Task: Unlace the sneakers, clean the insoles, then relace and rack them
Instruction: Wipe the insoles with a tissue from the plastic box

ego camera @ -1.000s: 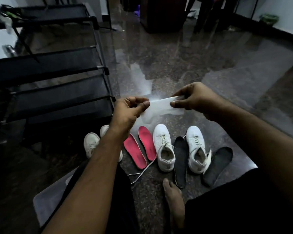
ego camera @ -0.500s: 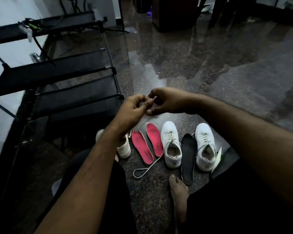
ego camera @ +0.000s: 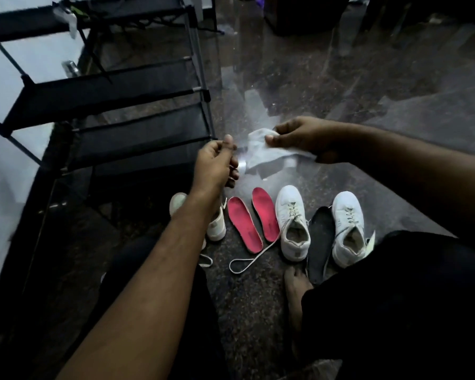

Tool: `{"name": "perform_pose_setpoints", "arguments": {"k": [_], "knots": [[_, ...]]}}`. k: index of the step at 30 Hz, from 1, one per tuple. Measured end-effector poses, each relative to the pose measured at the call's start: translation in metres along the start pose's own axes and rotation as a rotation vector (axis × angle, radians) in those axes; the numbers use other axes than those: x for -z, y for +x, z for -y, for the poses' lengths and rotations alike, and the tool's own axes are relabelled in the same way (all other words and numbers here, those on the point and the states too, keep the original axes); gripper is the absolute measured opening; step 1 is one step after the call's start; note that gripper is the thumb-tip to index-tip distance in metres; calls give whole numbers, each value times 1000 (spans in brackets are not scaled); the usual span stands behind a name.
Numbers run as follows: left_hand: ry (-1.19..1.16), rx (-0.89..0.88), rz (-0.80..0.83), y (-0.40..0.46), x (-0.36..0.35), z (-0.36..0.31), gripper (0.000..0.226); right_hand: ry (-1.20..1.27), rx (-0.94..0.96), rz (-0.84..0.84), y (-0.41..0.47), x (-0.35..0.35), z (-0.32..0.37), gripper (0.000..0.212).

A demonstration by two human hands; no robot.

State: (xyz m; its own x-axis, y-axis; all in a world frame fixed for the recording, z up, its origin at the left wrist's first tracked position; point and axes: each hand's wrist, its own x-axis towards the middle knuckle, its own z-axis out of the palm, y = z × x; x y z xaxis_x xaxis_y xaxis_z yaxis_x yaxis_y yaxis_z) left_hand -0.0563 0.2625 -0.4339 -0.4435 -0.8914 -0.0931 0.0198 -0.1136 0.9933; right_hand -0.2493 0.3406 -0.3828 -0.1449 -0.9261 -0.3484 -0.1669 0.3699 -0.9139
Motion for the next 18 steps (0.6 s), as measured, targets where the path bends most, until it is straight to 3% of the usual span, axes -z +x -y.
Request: {"name": "perform_pose_setpoints", "arguments": {"k": [5,13,18], "knots": [[90,155,-36,27,-16,66,18,280,-117,-105,52,-11,-82,20],[176,465,-143,58,-25,203,17,556,-203,-192,105,-44,-201,17],[536,597,-273,69,-15,281,27,744,-298,-370,122,-61,-257,20]]}}
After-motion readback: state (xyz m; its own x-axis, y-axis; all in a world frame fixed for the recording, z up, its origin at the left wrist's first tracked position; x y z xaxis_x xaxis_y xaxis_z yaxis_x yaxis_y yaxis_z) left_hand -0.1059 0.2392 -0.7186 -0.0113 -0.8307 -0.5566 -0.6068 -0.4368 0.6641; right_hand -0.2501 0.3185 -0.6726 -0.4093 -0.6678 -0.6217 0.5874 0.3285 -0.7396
